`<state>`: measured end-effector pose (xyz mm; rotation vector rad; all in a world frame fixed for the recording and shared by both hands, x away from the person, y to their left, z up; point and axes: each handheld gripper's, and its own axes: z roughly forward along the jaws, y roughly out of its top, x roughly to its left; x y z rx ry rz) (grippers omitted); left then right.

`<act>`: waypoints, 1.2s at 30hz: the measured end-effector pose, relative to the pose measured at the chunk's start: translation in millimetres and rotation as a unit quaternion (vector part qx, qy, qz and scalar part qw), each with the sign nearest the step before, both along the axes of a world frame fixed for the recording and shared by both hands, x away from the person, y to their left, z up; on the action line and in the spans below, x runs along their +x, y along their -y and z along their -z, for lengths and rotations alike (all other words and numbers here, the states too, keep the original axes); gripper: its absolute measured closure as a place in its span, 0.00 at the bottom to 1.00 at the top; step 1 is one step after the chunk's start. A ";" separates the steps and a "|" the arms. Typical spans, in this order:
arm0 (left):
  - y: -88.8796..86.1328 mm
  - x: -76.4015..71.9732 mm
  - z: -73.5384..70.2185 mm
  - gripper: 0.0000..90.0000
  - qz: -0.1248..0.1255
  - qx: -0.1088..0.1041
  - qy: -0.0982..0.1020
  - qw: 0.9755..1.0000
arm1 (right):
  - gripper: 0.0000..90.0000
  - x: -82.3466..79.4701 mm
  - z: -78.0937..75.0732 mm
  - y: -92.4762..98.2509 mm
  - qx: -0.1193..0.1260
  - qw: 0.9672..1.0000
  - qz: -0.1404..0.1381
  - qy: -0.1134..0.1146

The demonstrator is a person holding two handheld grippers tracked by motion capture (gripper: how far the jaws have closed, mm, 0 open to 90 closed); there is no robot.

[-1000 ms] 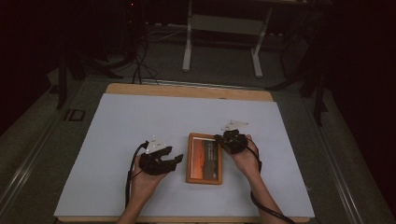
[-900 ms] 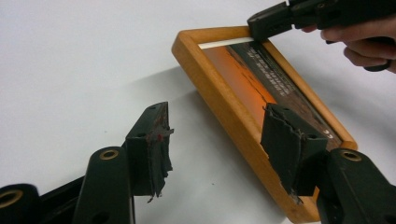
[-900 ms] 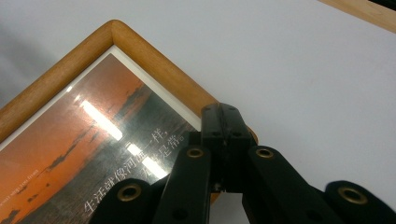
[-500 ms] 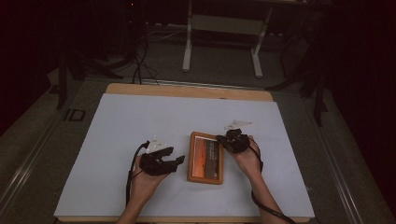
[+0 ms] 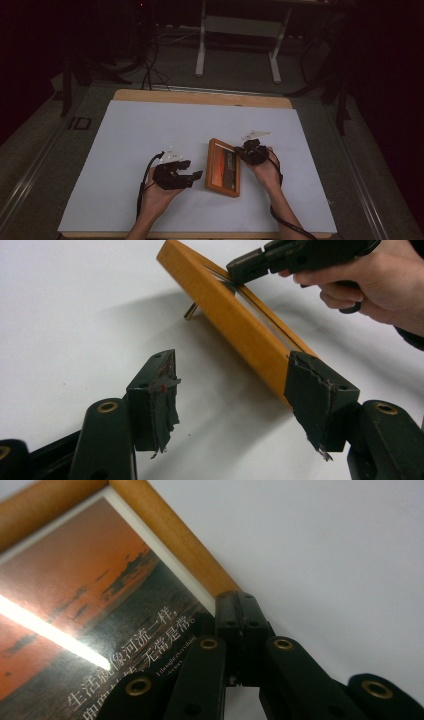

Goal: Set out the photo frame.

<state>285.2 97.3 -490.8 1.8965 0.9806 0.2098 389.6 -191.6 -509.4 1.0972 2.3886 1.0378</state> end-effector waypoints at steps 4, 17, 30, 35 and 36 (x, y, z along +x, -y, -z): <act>0.5 -1.0 -1.3 0.42 0.000 -0.006 -0.001 1.000 | 1.00 1.1 4.4 2.3 0.001 1.000 0.002 -0.005; 15.0 -8.6 -6.4 0.32 0.020 -0.002 0.012 1.000 | 1.00 1.2 4.5 2.6 0.002 1.000 0.002 -0.006; 44.3 -9.0 5.1 0.20 0.031 0.006 -0.013 0.999 | 1.00 0.8 4.9 2.6 0.004 1.000 0.003 -0.005; 49.3 -4.7 10.0 0.32 0.025 -0.012 -0.037 0.999 | 1.00 0.7 5.0 2.7 0.003 1.000 0.001 -0.004; 49.3 -4.7 10.0 0.34 0.025 -0.012 -0.037 0.999 | 1.00 0.7 5.0 2.7 0.003 1.000 0.001 -0.004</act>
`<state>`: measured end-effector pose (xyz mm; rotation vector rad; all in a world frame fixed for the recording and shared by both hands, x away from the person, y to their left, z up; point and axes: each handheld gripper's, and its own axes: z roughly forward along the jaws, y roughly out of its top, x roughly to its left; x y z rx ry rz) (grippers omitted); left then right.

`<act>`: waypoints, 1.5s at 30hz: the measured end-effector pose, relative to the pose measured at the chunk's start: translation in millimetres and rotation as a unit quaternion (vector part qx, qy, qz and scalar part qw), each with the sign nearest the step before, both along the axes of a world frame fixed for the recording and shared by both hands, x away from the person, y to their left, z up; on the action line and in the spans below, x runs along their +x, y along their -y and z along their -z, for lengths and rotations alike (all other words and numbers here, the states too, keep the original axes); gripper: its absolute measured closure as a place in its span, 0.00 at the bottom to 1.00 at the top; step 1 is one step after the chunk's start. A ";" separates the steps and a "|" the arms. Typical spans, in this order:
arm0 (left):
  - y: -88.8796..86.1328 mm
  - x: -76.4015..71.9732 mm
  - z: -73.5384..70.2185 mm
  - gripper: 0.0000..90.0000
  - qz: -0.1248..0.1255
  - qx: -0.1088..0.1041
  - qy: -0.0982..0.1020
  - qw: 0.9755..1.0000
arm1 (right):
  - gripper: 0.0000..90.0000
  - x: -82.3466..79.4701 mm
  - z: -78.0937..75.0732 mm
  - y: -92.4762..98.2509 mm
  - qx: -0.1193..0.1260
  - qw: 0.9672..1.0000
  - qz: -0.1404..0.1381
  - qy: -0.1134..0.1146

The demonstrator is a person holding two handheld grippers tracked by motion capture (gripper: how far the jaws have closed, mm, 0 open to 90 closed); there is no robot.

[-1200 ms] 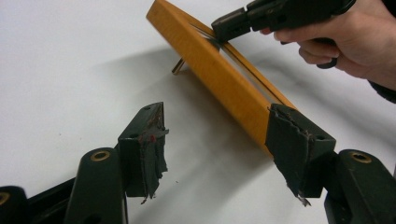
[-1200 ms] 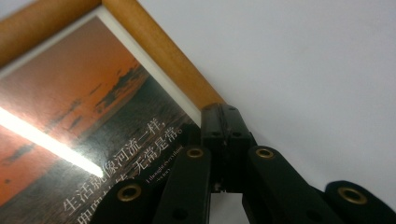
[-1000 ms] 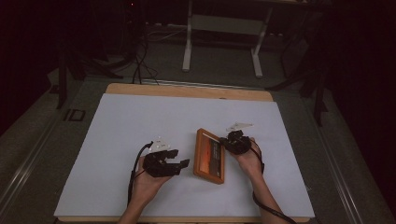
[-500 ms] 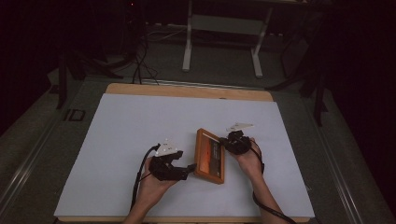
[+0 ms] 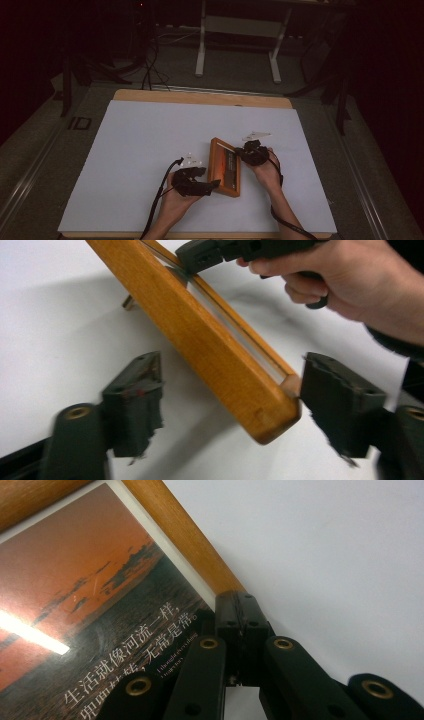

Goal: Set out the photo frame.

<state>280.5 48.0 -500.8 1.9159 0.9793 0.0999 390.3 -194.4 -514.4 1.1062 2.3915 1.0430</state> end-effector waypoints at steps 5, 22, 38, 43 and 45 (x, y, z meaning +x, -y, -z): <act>4.2 6.4 4.7 0.37 0.001 -0.008 -0.023 1.000 | 1.00 -0.1 -0.1 -0.2 -0.001 1.000 -0.001 0.001; 7.1 16.5 11.5 0.50 0.003 -0.011 -0.080 0.997 | 1.00 -1.1 -3.9 -0.5 0.001 1.000 -0.011 0.008; 11.3 11.5 8.0 0.59 -0.002 -0.020 -0.071 0.997 | 0.92 -11.4 -16.3 5.2 -0.014 0.999 -0.023 0.026; 19.3 4.4 1.1 0.65 -0.001 -0.012 -0.041 0.999 | 0.87 -26.2 -33.4 19.1 -0.008 0.998 -0.035 0.047; 22.6 2.2 -1.2 0.65 -0.003 -0.006 -0.031 0.999 | 0.83 -32.5 -39.7 24.7 -0.007 0.998 -0.037 0.055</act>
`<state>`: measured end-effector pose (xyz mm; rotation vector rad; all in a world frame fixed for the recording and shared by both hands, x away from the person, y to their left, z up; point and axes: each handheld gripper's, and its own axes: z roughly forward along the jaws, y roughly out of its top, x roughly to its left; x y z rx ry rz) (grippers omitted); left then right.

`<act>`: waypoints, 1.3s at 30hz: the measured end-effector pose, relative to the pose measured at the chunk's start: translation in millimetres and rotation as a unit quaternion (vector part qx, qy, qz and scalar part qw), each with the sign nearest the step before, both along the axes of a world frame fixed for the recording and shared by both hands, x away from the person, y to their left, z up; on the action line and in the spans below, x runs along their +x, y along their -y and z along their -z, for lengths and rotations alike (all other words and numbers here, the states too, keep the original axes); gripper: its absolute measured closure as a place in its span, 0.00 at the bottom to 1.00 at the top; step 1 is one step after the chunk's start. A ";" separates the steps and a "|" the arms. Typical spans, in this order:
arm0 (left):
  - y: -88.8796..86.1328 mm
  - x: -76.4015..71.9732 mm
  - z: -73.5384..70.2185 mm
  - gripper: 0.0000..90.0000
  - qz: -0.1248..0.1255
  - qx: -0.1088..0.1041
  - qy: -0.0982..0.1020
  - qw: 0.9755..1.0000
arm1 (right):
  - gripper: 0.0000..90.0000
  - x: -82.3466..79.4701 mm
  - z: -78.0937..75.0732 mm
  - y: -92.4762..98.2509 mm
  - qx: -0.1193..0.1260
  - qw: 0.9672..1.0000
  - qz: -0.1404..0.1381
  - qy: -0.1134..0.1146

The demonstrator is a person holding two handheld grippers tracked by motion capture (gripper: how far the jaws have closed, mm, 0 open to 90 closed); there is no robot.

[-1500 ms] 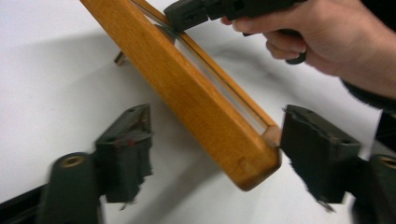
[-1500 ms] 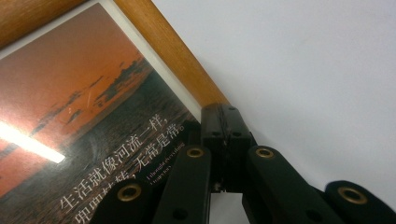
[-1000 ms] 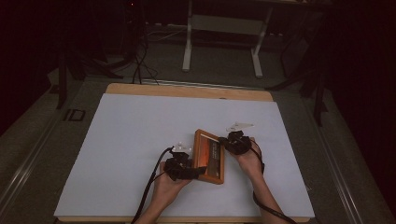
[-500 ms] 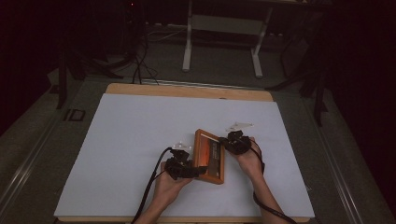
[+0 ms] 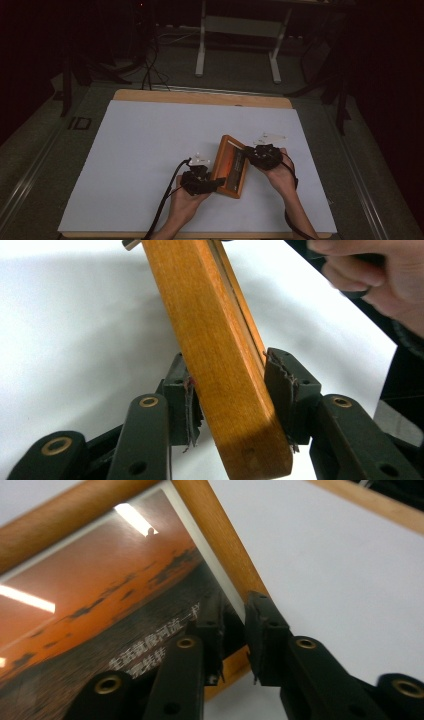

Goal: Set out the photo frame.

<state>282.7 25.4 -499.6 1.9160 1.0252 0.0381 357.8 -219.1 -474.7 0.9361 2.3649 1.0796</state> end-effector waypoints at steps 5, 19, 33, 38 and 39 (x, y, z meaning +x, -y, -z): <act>4.7 -2.6 -2.5 0.67 -0.006 0.002 0.009 1.000 | 0.77 -11.0 -14.3 9.4 0.004 1.000 0.003 0.016; 39.3 -13.9 -15.5 0.75 0.005 0.010 0.075 0.997 | 0.69 -44.8 -51.2 37.3 0.055 0.996 0.016 0.063; 73.8 -20.6 -20.0 0.76 0.032 0.024 0.117 0.992 | 0.98 -54.8 -54.7 67.0 0.086 0.992 0.052 0.078; 76.5 -18.3 -19.9 0.76 0.036 0.022 0.109 0.993 | 1.00 -53.7 -46.6 69.3 0.069 0.994 0.057 0.070; 75.2 -17.4 -19.3 0.76 0.035 0.019 0.107 0.993 | 1.00 -53.6 -44.8 69.7 0.066 0.994 0.058 0.067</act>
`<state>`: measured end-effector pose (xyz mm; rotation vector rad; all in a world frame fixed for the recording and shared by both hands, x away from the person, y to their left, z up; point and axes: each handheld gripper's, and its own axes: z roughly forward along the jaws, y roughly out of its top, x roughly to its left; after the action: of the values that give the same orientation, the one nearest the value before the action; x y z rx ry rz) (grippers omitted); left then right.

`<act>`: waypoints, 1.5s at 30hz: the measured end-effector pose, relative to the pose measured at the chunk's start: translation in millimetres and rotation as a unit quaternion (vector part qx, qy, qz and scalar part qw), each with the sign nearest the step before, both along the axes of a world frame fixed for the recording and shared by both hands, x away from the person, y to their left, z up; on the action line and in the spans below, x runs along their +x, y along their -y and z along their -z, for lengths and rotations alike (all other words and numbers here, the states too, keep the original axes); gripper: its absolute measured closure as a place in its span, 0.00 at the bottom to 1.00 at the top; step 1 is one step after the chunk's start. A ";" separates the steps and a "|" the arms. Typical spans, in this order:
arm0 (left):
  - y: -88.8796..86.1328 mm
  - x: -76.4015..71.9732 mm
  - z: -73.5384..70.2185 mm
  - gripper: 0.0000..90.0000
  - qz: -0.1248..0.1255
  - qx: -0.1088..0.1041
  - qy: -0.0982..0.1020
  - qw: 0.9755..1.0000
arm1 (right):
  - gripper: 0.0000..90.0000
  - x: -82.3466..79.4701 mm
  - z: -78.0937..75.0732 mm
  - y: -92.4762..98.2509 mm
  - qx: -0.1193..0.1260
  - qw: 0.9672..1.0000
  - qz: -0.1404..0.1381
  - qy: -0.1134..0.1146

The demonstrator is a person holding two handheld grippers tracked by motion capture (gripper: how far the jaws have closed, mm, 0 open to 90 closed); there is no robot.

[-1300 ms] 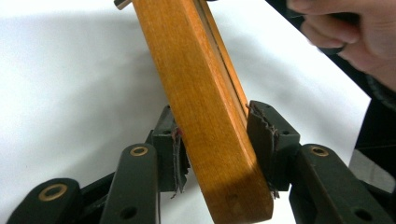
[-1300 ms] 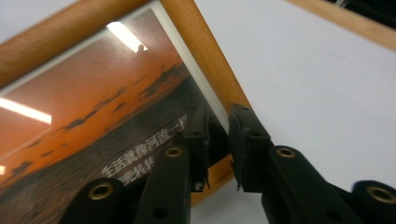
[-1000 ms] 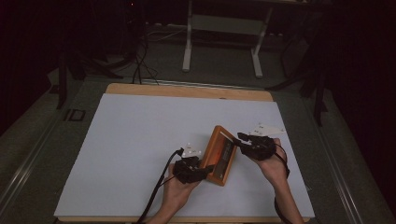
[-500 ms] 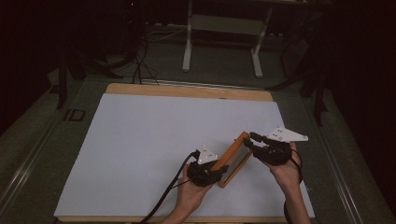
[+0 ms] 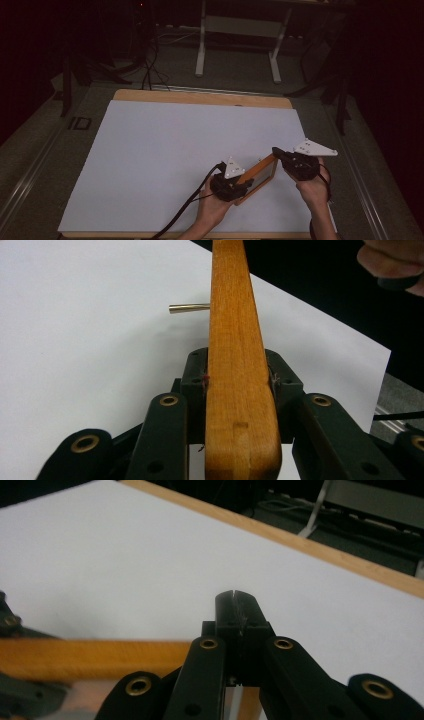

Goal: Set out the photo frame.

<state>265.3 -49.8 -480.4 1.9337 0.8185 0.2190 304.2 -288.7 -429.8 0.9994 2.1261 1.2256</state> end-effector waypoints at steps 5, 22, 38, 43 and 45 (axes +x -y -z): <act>-0.9 1.1 0.5 0.76 0.003 -0.006 -0.004 1.000 | 1.00 0.8 7.1 2.1 -0.003 1.000 0.003 -0.010; -11.1 -9.5 26.0 0.50 0.022 -0.026 -0.013 0.999 | 1.00 0.2 14.4 10.5 0.026 1.000 -0.003 -0.018; -5.9 -13.2 61.1 0.65 0.048 0.010 -0.025 0.999 | 1.00 -1.6 17.9 14.8 0.047 0.999 -0.003 -0.015; -4.3 -14.7 60.9 0.72 0.046 0.022 -0.012 0.999 | 1.00 -0.4 18.2 14.5 0.047 0.999 -0.005 -0.014; -3.3 -16.2 60.0 0.73 0.044 0.032 0.000 0.999 | 1.00 0.1 18.3 13.9 0.046 0.999 -0.005 -0.013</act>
<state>249.1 -46.5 -540.4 2.0250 0.7328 0.1943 304.3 -302.7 -448.1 1.0505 2.1141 1.3333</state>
